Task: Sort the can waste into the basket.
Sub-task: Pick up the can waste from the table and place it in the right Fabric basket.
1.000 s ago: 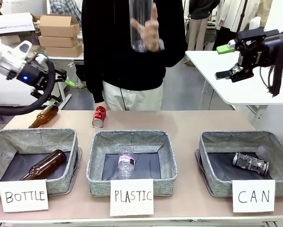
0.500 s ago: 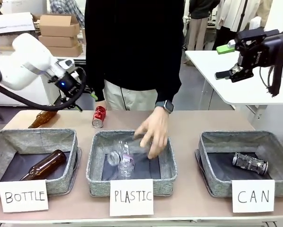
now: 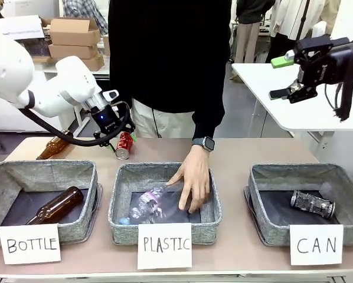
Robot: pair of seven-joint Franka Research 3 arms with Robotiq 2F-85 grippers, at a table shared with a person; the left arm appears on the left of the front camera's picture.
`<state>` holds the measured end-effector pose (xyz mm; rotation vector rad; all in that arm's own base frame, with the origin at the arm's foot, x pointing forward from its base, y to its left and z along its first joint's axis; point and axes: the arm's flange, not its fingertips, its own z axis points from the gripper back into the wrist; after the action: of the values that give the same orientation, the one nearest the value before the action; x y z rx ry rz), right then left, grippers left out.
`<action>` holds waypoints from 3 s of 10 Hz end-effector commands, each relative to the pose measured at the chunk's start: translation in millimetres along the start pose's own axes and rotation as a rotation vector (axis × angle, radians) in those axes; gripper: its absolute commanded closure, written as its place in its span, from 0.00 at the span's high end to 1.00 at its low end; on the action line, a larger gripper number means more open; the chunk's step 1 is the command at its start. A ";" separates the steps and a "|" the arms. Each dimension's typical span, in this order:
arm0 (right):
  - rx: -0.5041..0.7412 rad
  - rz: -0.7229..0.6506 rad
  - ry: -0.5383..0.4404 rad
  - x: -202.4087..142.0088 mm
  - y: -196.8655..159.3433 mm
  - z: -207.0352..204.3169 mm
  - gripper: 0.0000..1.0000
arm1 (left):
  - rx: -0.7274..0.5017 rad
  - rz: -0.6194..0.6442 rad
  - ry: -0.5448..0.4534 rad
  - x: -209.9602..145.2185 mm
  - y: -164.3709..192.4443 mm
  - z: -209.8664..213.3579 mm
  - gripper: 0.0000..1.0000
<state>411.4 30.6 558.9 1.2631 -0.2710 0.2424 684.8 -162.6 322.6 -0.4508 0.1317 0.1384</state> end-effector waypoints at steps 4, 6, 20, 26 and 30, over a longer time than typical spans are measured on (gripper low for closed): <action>-0.006 0.023 -0.008 -1.5 -0.2 -0.5 1.00 | 0.105 0.002 0.013 13.0 -10.0 -16.5 1.00; -0.006 0.023 -0.008 -1.5 -0.2 -0.5 1.00 | 0.113 -0.001 0.006 10.5 -11.0 -17.9 0.40; -0.006 0.023 -0.008 -1.5 -0.2 -0.5 1.00 | -0.198 -0.376 0.044 -299.3 1.8 234.7 0.00; -0.001 0.002 -0.002 -1.2 0.4 0.6 1.00 | -0.212 -0.410 -0.001 -331.8 -1.4 245.5 0.52; -0.263 -0.109 -0.129 -99.3 -22.5 138.2 1.00 | -0.112 -1.088 0.165 -222.7 -248.0 129.6 0.52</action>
<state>353.1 -64.6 550.7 1.0555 -0.3211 0.1420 464.5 -311.3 560.0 -0.6505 0.0347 -0.8157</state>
